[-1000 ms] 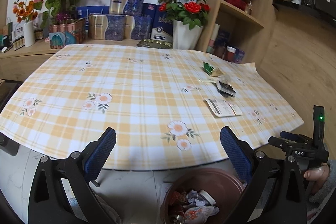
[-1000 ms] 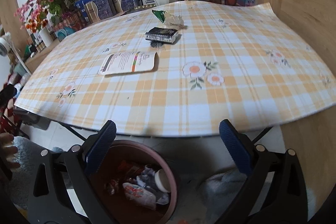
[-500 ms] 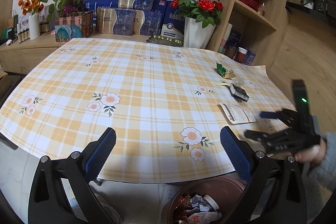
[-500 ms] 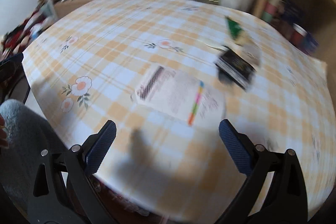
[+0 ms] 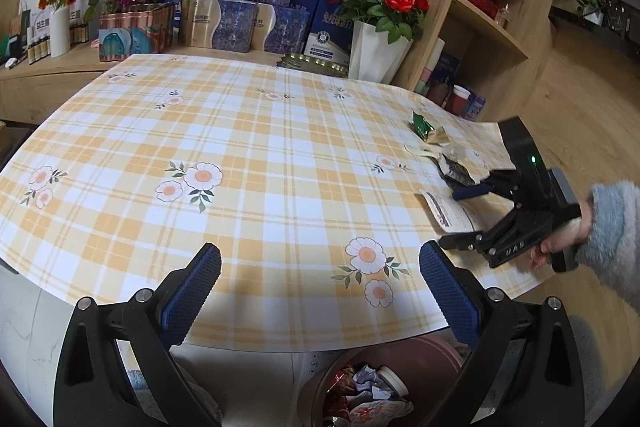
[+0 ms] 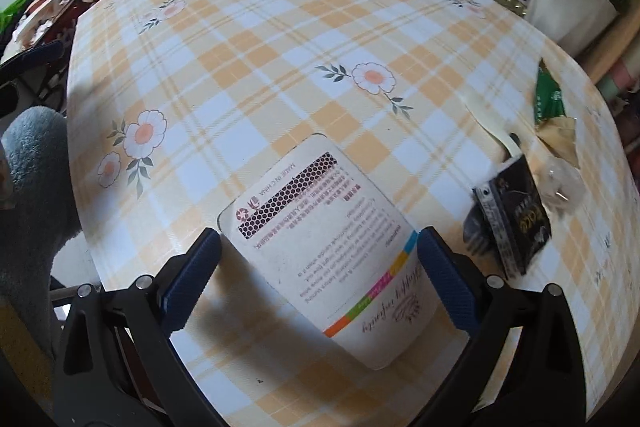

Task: Collect trash
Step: 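Grasp the white printed card on the table with the right tool, then grasp the small black box with the left tool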

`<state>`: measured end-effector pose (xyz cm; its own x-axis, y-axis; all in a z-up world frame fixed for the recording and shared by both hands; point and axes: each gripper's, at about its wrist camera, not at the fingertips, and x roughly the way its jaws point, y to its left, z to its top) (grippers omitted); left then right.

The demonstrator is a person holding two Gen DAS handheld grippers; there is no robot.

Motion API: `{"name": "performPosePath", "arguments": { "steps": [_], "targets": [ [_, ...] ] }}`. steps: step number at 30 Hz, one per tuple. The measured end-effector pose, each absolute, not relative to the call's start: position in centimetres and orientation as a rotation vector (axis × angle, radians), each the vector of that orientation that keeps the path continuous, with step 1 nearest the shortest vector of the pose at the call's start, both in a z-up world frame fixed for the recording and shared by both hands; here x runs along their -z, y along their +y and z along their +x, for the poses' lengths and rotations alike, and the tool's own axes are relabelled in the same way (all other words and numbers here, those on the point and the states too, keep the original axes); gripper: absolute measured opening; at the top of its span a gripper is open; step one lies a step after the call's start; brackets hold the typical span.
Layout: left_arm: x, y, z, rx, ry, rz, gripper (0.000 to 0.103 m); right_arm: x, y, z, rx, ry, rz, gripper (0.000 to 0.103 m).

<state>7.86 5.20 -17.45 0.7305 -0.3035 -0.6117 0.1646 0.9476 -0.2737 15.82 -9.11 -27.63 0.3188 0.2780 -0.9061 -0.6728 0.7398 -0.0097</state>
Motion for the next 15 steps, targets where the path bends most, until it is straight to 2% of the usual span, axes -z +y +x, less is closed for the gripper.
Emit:
{"name": "performPosePath", "arguments": {
  "steps": [2, 4, 6, 7, 8, 9, 12, 15],
  "targets": [
    [17.5, 5.0, 7.9, 0.265, 0.71, -0.204, 0.097, 27.8, -9.2, 16.0, -0.673, 1.083, -0.419, 0.095],
    [17.5, 4.9, 7.9, 0.269, 0.71, -0.206, 0.097, 27.5, -9.2, 16.2, -0.691, 1.082, -0.417, 0.085],
    [17.5, 4.9, 7.9, 0.269, 0.71, -0.208, 0.097, 26.9, -9.2, 16.0, -0.679, 1.067, -0.421, 0.063],
    [17.5, 4.9, 7.9, 0.269, 0.71, -0.21, 0.097, 26.3, -9.3, 15.6, -0.683, 1.046, -0.401, 0.056],
    [17.4, 4.9, 7.8, 0.268, 0.71, -0.21, 0.097, 25.8, -9.5, 15.3, -0.687, 1.032, -0.381, 0.042],
    [17.4, 4.8, 7.8, 0.268, 0.711, -0.21, 0.097, 25.3, -9.7, 14.9, -0.68, 1.01, -0.365, 0.033],
    [17.2, 4.7, 8.0, 0.273, 0.715, -0.215, 0.097, 23.1, -10.1, 13.0, -0.627, 0.909, -0.33, 0.023],
    [16.8, 4.2, 8.3, 0.283, 0.729, -0.219, 0.097, 20.9, -11.6, 11.6, -0.562, 0.822, -0.245, 0.018]
  ]
}}
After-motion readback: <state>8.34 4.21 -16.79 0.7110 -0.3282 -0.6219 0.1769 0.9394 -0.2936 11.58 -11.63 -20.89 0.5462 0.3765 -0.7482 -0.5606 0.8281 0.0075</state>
